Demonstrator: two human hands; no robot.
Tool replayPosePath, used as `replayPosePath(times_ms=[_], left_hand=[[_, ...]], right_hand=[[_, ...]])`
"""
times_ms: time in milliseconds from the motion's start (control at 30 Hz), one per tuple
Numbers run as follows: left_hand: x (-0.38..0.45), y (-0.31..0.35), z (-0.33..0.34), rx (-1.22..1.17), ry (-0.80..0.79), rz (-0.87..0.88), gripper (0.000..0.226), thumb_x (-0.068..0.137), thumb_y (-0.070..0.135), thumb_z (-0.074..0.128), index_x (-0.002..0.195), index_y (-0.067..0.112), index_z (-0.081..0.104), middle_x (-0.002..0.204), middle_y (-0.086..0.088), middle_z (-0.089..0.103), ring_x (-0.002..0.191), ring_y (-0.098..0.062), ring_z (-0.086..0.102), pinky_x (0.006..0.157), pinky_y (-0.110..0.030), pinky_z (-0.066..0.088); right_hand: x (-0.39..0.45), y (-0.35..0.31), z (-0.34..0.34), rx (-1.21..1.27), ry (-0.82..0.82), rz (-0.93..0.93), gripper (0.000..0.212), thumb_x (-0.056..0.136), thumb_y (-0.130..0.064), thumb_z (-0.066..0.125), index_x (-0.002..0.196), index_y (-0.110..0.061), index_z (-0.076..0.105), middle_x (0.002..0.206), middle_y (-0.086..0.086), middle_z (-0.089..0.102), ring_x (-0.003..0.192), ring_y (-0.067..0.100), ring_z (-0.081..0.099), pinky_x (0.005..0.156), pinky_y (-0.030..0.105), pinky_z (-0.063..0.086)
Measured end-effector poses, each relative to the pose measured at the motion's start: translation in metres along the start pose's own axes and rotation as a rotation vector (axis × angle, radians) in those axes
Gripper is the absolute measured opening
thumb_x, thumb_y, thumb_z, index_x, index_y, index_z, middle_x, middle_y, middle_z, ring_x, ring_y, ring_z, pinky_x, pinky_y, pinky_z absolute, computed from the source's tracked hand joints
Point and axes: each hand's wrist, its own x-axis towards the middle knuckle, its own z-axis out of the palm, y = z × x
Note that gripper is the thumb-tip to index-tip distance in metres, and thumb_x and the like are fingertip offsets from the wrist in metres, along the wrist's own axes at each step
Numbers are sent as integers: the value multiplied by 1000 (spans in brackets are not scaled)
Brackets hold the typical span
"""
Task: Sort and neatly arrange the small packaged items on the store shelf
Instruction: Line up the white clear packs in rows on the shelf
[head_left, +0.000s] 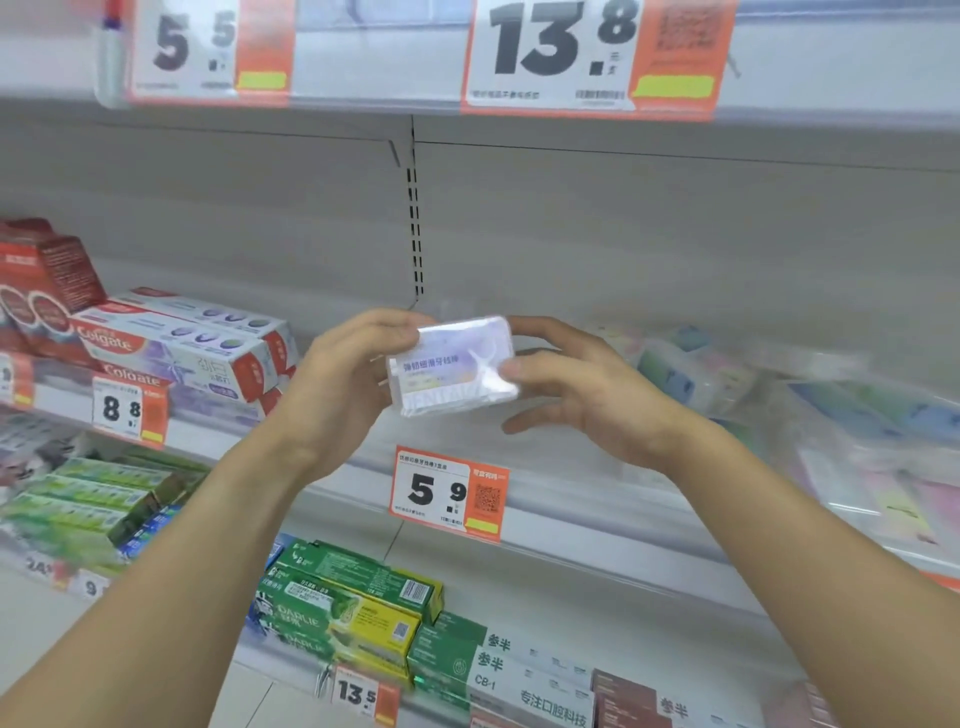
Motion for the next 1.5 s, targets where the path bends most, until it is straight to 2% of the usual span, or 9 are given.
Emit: replayPosePath(times_ms=[133,300,433,533,633,800,1033,1333,1500], left_hand=[[0,10,8,65,-9,-18,32,63,18,59,92,10,70,105,-16,66,93,-32,60,77,-38,43],[-8,10,15,901,-27,201,40,88,34,64,127,38,55,130,14,53,117,-3,52,92,-18,40],[-19,-12,-3,1253,-123,304,48,90,37,61,136,39,47,138,16,45,130,-9,37,102,-21,27],[-26,-16,-24,1254,-37,336,44,90,25,64,131,39,53,132,16,50,123,-3,37,98,-11,21],[-26,-19,-34,1291,47,384,44,87,26,67,128,36,57,131,14,53,119,-3,38,97,-11,20],[-19,-27,-35,1295,96,396,46,86,24,68,130,33,58,131,8,55,124,-9,38,97,-10,17],[-13,-31,-33,1251,152,385,43,82,10,72,123,22,66,128,-3,58,122,-19,44,95,-8,18],[-17,-32,-37,1211,102,295,36,88,19,68,121,31,65,130,9,54,123,-11,42,93,-10,20],[-21,-24,-41,1165,49,293,31,84,18,72,112,32,69,121,9,56,113,-11,49,89,-16,29]], right_hand=[[-6,-2,0,36,11,-13,52,75,-17,71,125,-19,62,111,22,71,101,39,67,82,43,60],[6,14,15,-24,222,31,49,69,-11,80,114,-18,64,92,15,72,74,20,70,84,46,60],[14,26,25,-355,106,24,69,60,-16,91,119,-22,55,114,12,62,95,25,68,92,40,56],[19,17,13,-575,-66,-49,58,74,-15,85,124,-23,57,117,0,63,107,11,63,93,23,52],[35,7,0,-710,226,-195,37,81,-20,77,115,-24,64,110,-2,66,100,12,64,80,18,49],[67,14,-4,-948,47,-5,81,76,-37,81,145,-39,38,150,-4,33,136,12,37,98,19,30],[83,13,-18,-353,302,143,55,61,-16,93,108,-15,65,108,3,64,87,17,67,77,32,60],[37,-10,-32,-86,188,185,46,72,-47,74,104,-14,75,92,5,75,87,26,71,86,41,60],[22,-14,-26,-105,192,170,33,82,-28,74,110,-11,69,90,4,74,83,25,72,86,46,59]])
